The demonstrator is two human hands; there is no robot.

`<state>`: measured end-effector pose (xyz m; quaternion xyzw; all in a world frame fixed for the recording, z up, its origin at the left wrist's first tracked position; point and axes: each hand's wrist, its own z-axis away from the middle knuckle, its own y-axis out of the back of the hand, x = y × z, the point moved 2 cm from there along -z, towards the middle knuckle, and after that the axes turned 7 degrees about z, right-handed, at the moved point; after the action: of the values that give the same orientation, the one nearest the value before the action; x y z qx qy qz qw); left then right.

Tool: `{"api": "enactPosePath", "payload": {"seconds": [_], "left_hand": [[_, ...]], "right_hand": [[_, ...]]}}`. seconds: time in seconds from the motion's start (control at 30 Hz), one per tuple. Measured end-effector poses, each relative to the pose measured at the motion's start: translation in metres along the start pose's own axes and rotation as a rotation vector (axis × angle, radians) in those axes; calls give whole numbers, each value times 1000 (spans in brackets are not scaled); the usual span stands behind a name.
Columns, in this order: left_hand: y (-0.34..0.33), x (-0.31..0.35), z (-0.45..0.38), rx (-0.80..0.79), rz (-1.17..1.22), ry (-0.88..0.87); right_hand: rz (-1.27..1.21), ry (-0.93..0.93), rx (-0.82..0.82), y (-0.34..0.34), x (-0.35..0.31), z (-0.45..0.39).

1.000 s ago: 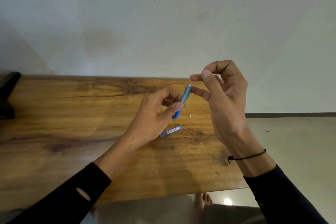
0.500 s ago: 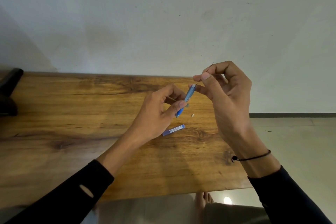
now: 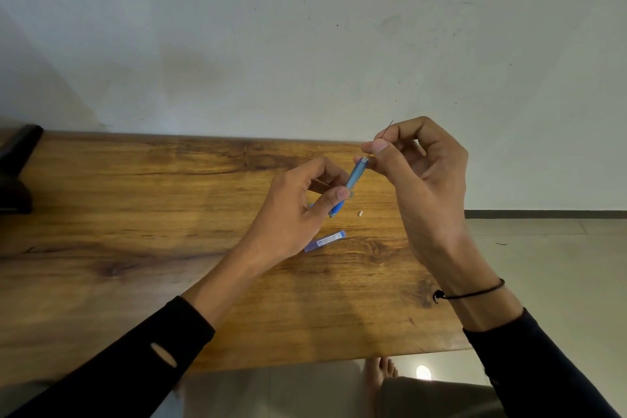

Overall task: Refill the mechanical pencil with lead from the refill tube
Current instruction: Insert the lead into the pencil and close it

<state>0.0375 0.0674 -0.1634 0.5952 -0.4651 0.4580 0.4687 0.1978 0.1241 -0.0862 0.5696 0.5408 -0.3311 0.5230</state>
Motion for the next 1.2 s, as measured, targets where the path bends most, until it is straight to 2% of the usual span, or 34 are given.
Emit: {"api": "enactPosePath", "payload": {"seconds": [0.53, 0.63, 0.73, 0.8, 0.87, 1.2], "left_hand": [[0, 1, -2, 17, 22, -32], [2, 1, -4, 24, 21, -46], [4, 2, -4, 36, 7, -51], [4, 3, -4, 36, 2, -50], [4, 4, -4, 37, -1, -44], [5, 3, -4, 58, 10, -35]], "right_hand": [[-59, -25, -30, 3, 12, -4], [245, -77, 2, 14, 29, -12], [784, -181, -211, 23, 58, -16], [1017, -232, -373, 21, 73, -9], [1109, -250, -432, 15, 81, -2], [1225, -174, -340, -10, 84, 11]]}}
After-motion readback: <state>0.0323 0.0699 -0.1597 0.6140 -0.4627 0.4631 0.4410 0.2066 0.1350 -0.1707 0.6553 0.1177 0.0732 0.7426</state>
